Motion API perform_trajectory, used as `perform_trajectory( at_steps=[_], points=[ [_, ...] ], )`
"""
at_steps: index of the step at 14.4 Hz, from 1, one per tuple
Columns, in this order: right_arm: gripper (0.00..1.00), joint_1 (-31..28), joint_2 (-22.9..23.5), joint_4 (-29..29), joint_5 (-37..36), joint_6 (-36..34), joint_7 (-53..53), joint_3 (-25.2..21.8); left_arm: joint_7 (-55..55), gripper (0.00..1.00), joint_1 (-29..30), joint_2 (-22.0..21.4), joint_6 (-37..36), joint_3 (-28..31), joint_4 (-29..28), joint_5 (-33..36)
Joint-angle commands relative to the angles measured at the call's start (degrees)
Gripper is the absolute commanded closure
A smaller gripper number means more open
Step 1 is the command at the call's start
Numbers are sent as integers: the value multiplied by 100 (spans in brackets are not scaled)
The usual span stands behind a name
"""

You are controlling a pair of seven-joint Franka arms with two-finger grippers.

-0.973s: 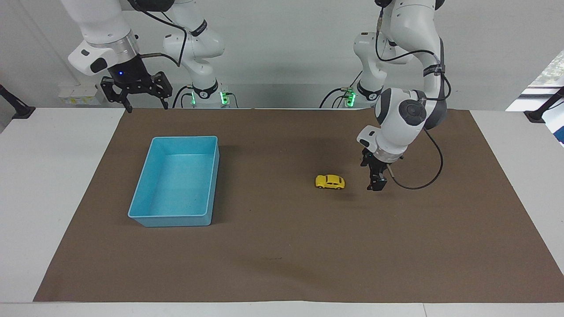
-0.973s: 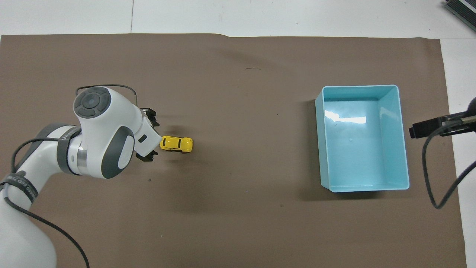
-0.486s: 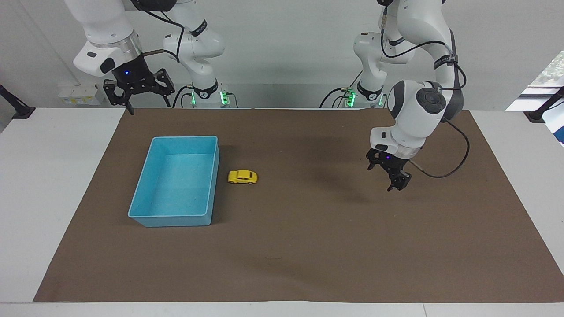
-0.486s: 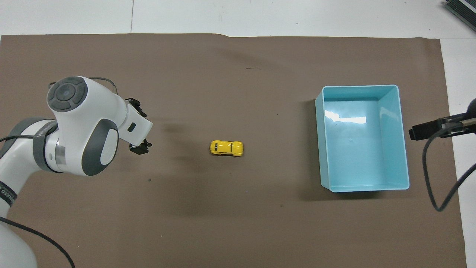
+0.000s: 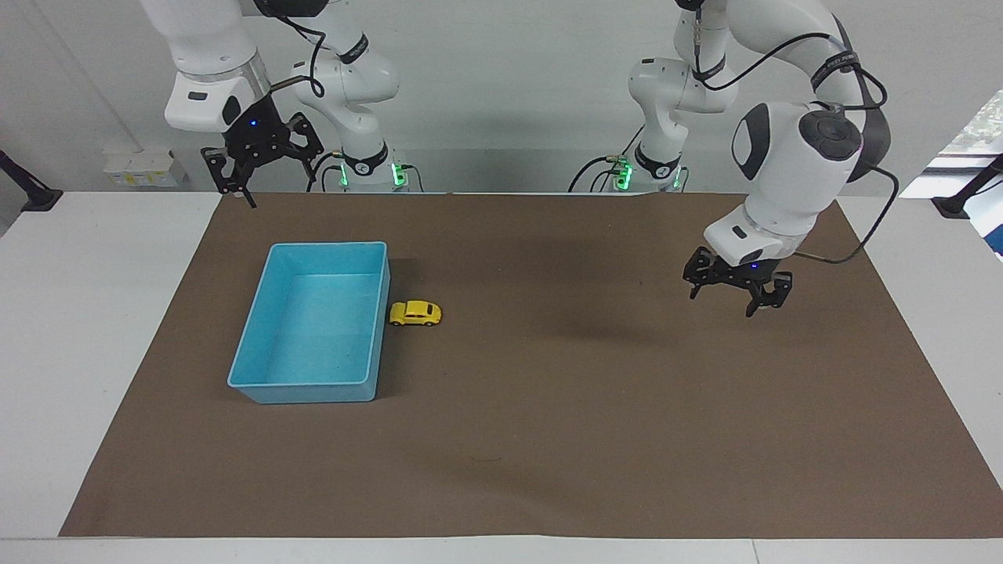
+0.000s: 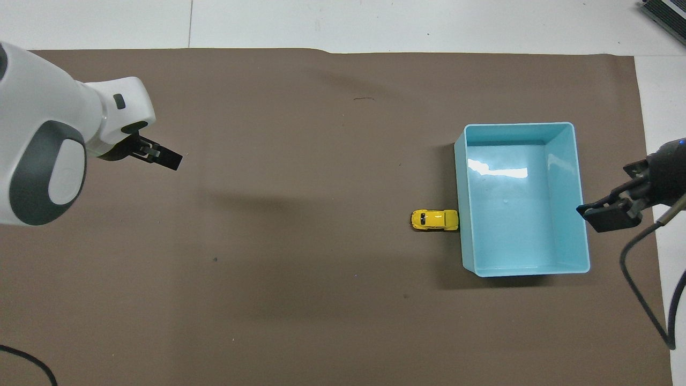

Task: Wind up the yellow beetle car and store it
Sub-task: 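Withdraw the left gripper while the right gripper moves toward the car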

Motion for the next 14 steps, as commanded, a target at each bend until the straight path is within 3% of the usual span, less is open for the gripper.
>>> perform_trajectory(
  at_steps=[1, 7, 10, 12, 14],
  points=[
    [0, 219, -126, -353, 144, 199, -510, 8, -353, 0, 180, -168, -607, 42, 375, 51],
    [0, 598, 31, -723, 144, 823, -2101, 8, -582, 0, 1147, -582, -908, 60, 358, 33],
    [0, 659, 102, -1003, 144, 1172, -2408, 8, -1643, 0, 1042, -792, -977, -45, 366, -125],
    [0, 668, 207, -1135, 144, 1437, -2673, 16, -1550, 0, 981, -994, -1441, -89, 349, -47],
    [0, 756, 453, -1136, 152, 1657, -3076, 16, -763, 0, 980, -1161, -1812, -90, 253, 50]
  ],
)
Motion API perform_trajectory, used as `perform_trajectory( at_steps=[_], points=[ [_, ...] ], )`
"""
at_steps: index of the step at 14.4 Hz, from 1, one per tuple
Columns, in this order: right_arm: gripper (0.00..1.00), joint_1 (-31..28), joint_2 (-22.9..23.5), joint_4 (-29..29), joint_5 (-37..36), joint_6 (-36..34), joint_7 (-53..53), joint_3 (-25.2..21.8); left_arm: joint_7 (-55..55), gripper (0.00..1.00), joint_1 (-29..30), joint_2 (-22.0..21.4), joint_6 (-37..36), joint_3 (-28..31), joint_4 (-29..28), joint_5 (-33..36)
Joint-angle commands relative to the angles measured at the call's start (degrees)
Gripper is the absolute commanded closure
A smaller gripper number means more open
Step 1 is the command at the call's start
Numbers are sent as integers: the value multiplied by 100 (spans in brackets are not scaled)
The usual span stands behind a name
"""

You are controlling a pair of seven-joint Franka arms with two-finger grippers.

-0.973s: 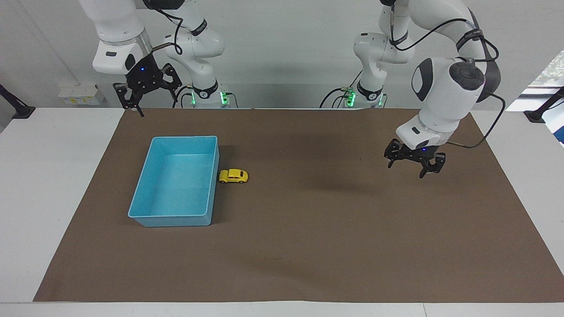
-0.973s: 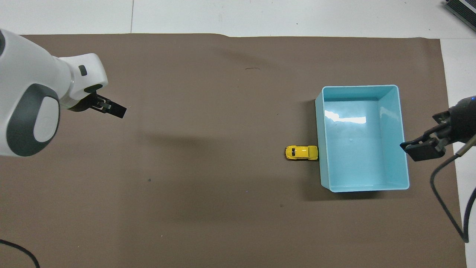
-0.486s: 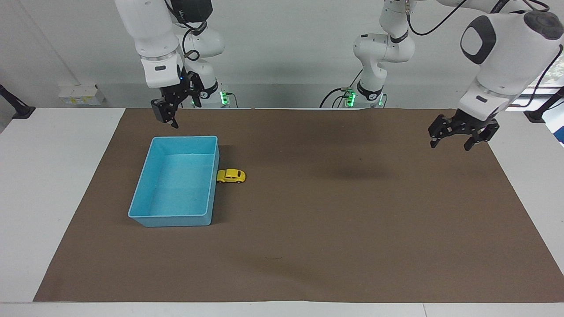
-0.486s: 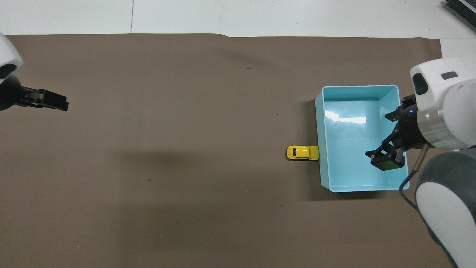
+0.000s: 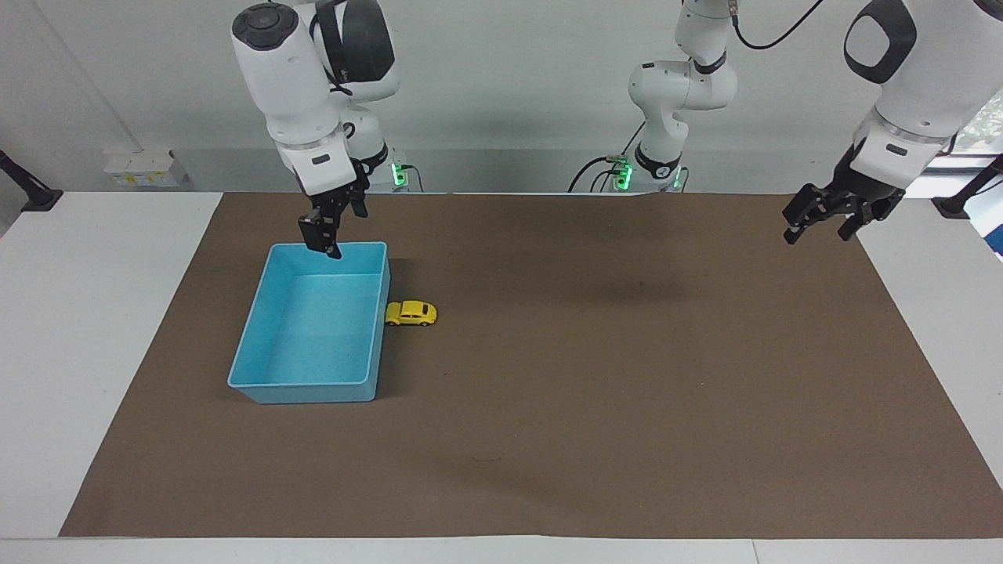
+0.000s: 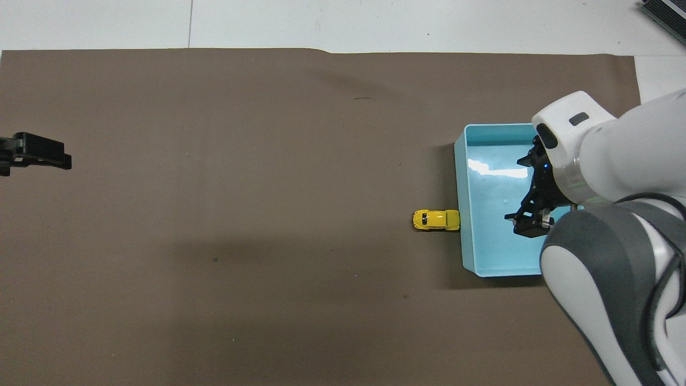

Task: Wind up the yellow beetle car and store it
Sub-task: 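Withdraw the left gripper while the right gripper moves toward the car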

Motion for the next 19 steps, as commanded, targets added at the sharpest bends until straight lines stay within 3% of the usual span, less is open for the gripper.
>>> perform_trajectory(
  at_steps=[1, 6, 10, 15, 19],
  points=[
    [0, 129, 260, -89, 74, 323, -462, -11, 565, 0, -32, -287, -313, 54, -187, 122],
    [0, 279, 543, -185, 74, 473, -533, -12, 548, 0, -5, -199, -462, 71, 127, 122],
    [0, 341, 508, -694, 74, 930, -542, -20, 539, 0, -14, 240, -1077, 62, 813, 122],
    [0, 402, 560, -1283, 74, 1719, -577, -12, 539, 0, -40, -76, -761, 45, 340, 69],
    [0, 455, 858, -1398, 74, 2134, -559, -20, 565, 0, -32, -67, -752, 45, 366, 69]
  ],
)
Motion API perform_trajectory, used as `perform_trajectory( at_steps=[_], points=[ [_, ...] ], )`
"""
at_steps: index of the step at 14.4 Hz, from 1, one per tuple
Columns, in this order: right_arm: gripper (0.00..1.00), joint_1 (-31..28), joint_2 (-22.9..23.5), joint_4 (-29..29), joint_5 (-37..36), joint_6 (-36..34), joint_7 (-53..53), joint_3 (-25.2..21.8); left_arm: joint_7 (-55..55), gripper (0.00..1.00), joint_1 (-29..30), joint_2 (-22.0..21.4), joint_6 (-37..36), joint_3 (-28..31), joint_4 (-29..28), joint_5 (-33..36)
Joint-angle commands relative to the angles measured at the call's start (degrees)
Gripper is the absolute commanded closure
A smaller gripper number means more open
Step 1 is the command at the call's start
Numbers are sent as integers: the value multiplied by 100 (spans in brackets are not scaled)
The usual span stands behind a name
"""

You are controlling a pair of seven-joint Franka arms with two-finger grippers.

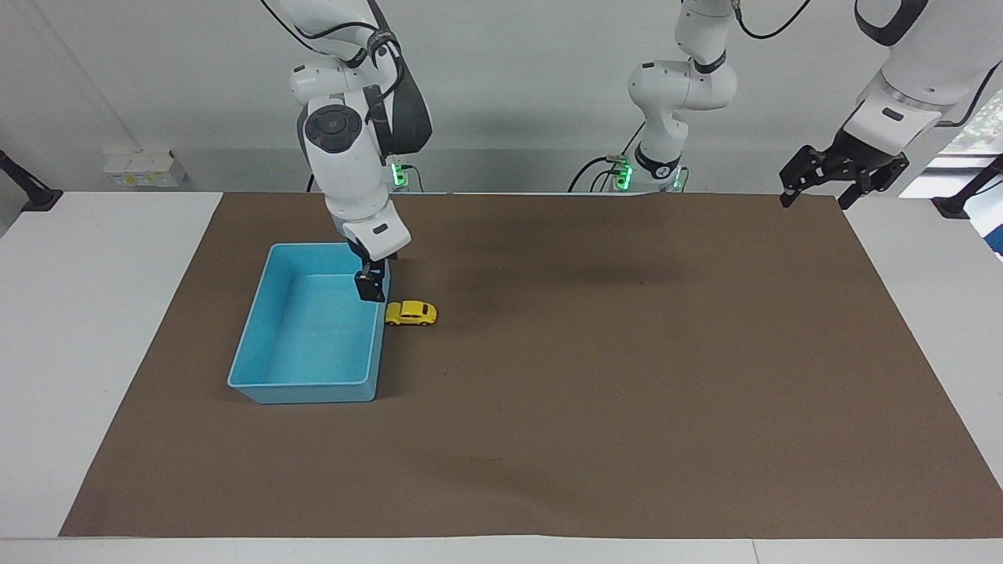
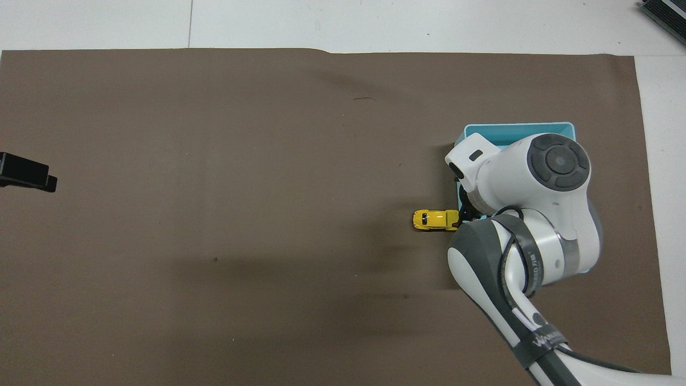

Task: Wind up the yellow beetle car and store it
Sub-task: 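Lower the right gripper and grasp the car beside the bin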

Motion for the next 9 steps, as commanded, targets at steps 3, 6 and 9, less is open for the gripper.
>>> perform_trajectory(
  at_steps=[3, 6, 9],
  points=[
    [0, 111, 308, -262, 72, 651, -101, -20, 83, 0, -4, -116, -30, 26, -107, 24],
    [0, 173, 616, -359, 72, 1108, -93, -20, 83, 0, 32, -116, -30, 34, -107, 24],
    [0, 270, 652, -491, 81, 1276, -58, -20, 83, 0, 32, -116, -30, 26, -107, 24]
  ],
)
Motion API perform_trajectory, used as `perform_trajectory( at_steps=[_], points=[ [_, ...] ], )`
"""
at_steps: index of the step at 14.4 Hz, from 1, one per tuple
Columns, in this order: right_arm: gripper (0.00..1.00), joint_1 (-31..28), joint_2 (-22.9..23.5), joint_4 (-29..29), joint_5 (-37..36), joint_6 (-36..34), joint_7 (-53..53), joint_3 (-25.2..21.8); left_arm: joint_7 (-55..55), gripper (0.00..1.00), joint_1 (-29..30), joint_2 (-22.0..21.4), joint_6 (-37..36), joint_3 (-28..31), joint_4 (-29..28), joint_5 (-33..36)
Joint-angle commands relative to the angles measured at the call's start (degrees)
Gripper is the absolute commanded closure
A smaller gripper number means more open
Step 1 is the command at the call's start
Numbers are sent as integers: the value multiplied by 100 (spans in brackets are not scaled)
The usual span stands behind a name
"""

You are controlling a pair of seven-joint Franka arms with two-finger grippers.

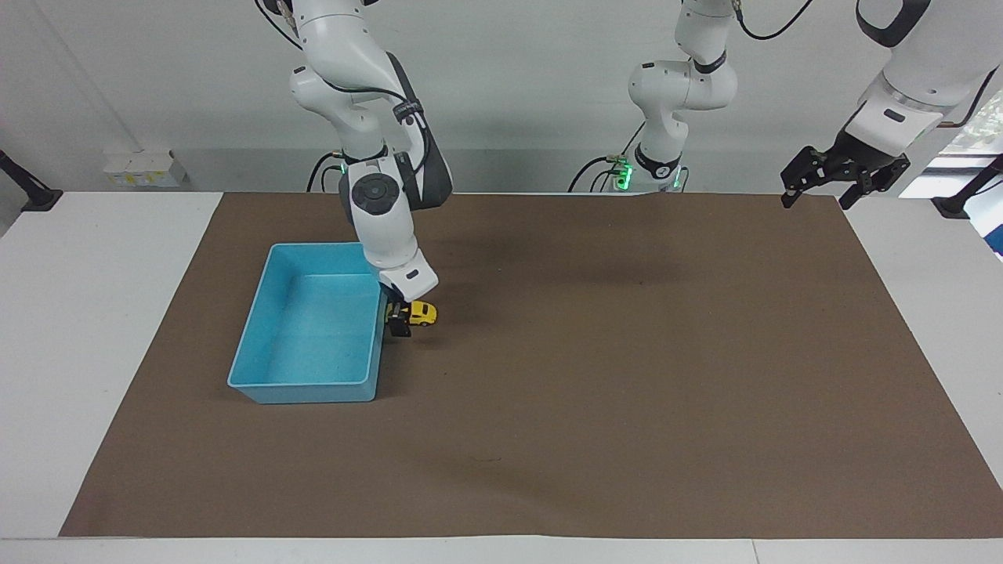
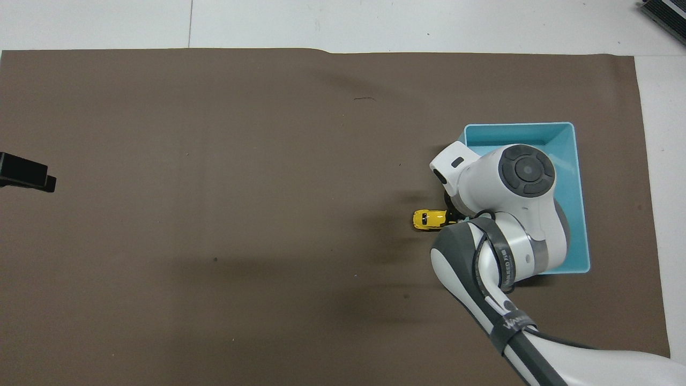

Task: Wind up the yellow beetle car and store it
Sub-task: 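Lower the right gripper and grasp the car beside the bin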

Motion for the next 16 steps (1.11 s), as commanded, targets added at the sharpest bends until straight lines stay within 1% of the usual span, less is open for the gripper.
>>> perform_trajectory(
  at_steps=[1, 4, 5, 7, 8, 9, 10, 11, 13, 16],
  points=[
    [0, 55, -65, -155, 81, 117, -58, -20, 81, 0, 19, -112, -26, -5, -107, 24],
    [0, 55, -144, -383, 72, 143, -92, -20, 81, 0, 19, -112, -26, 4, -107, 24],
    [4, 55, -179, -419, 72, 134, -110, -20, 81, 0, 19, -112, -26, 4, -107, 33],
    [20, 55, -179, -454, 63, 126, -119, -20, 81, 0, 19, -112, -26, -5, -107, 24],
    [42, 55, -179, -454, 46, 117, -163, -20, 81, 0, 19, -112, -26, 4, -107, 24],
    [75, 55, -179, -454, 45, 65, -163, -20, 81, 0, 19, -112, -26, 4, -107, 24],
    [91, 55, -179, -454, 37, 38, -163, -20, 81, 0, 19, -112, -26, 4, -107, 33],
    [100, 55, -179, -437, -7, 20, -163, -20, 81, 0, 19, -112, -26, -5, -107, 24],
    [100, 186, -170, -358, -16, -50, -119, -20, 81, 0, 19, -112, -26, 4, -107, 33],
    [100, 283, -153, 19, -7, -401, 21, -11, 81, 0, 19, -112, -26, -5, -107, 24]
  ],
)
